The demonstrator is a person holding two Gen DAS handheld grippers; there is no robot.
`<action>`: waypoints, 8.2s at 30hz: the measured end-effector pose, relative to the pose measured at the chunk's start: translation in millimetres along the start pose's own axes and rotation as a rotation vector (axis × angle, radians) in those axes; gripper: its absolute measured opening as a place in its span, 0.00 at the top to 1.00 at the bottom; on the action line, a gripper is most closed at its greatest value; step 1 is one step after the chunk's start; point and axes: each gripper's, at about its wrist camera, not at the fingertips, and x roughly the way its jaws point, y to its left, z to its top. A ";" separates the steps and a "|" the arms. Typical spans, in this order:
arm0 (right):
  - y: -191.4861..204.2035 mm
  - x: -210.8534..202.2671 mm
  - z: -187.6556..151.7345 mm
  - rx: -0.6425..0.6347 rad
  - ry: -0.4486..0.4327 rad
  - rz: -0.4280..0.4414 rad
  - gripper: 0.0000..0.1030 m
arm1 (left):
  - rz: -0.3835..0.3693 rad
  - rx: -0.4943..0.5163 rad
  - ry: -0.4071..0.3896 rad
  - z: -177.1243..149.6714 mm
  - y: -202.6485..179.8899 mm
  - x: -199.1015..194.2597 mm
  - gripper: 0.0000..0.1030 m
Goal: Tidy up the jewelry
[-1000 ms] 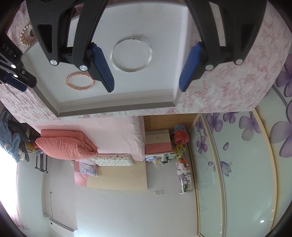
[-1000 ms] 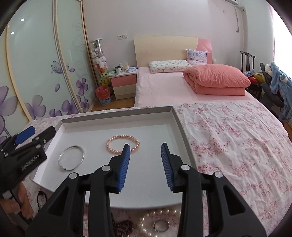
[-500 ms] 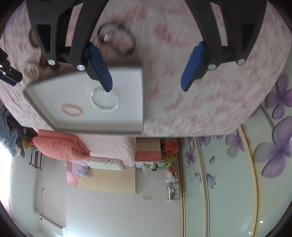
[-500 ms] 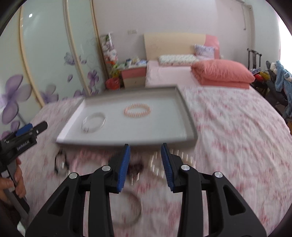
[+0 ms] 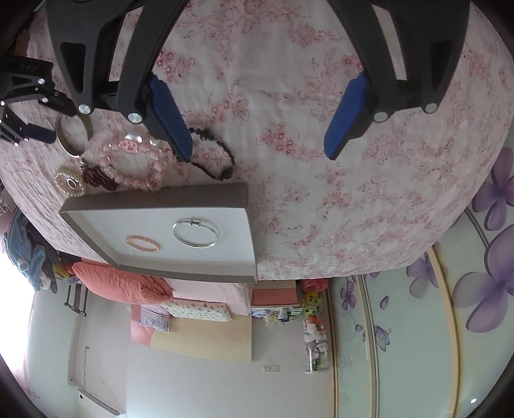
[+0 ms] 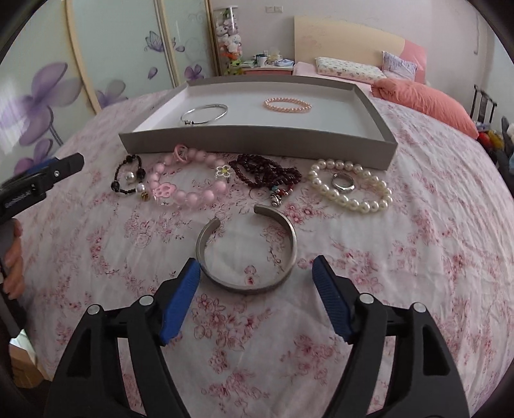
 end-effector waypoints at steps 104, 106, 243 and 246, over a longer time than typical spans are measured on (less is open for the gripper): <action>-2.9 -47.8 7.6 0.120 -0.247 -0.034 0.35 | -0.262 -0.076 -0.101 34.6 -16.8 -28.1 0.90; -0.3 -53.8 8.6 0.116 -0.282 -0.037 0.35 | -0.259 -0.068 -0.110 33.0 -19.6 -31.6 0.90; -60.2 7.5 17.0 0.169 -0.029 -0.194 0.90 | -0.174 0.102 0.080 -0.8 -36.5 32.7 0.52; -60.1 7.8 17.1 0.169 -0.030 -0.193 0.90 | -0.171 0.111 0.099 -1.9 -37.3 38.9 0.52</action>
